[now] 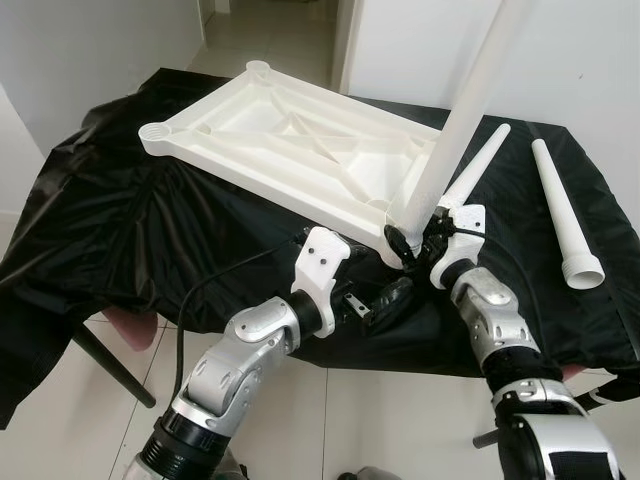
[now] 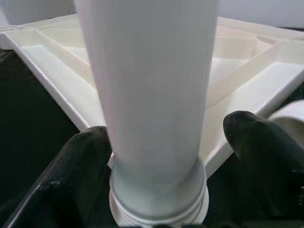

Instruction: Building children table

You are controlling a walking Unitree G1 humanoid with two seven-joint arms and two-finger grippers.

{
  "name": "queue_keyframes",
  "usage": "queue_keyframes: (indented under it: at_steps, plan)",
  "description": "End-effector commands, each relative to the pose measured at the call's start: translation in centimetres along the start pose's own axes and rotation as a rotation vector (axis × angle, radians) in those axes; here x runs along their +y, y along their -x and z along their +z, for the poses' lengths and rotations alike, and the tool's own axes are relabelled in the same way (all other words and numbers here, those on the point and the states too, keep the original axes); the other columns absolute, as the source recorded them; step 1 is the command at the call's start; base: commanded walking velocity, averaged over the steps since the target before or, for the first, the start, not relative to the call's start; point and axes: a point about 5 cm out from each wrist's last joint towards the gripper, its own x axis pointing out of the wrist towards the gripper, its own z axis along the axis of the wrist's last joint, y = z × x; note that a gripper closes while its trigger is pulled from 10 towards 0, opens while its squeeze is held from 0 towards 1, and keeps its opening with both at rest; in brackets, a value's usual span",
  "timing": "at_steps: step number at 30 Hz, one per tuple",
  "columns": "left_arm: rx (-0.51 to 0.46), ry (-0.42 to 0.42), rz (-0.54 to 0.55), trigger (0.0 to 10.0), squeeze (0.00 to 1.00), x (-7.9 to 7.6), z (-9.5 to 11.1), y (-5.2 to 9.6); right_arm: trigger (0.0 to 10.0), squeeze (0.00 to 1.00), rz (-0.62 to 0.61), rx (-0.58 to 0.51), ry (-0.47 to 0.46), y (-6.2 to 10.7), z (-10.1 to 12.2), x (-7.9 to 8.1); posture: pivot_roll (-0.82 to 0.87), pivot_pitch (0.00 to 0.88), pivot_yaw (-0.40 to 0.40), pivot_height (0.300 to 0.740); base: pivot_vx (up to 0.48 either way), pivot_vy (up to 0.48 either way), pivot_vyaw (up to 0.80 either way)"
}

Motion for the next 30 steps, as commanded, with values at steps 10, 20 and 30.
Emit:
queue_keyframes:
  at_steps: [10, 20, 30]
  plan:
    - [-0.005, -0.014, -0.037, 10.0, 0.0, 0.0, 0.4, -0.1, 10.0, 0.0, 0.133, 0.025, 0.031, -0.9, 0.3, -0.1, 0.08, 0.006, -0.051, 0.74, 0.0, 0.0, 0.0]
    - [-0.009, -0.015, -0.025, 10.0, 0.0, 0.1, 0.6, -0.1, 4.5, 0.0, 0.113, 0.098, 0.089, -1.2, 0.1, -1.1, 0.08, 0.014, -0.05, 0.74, 0.0, 0.0, 0.0]
    - [-0.012, -0.011, -0.024, 10.0, 0.0, 0.0, 0.6, 0.0, 0.0, 0.0, 0.099, 0.174, 0.078, -0.8, -0.9, -1.5, 0.08, 0.022, -0.053, 0.74, 0.0, 0.0, 0.0]
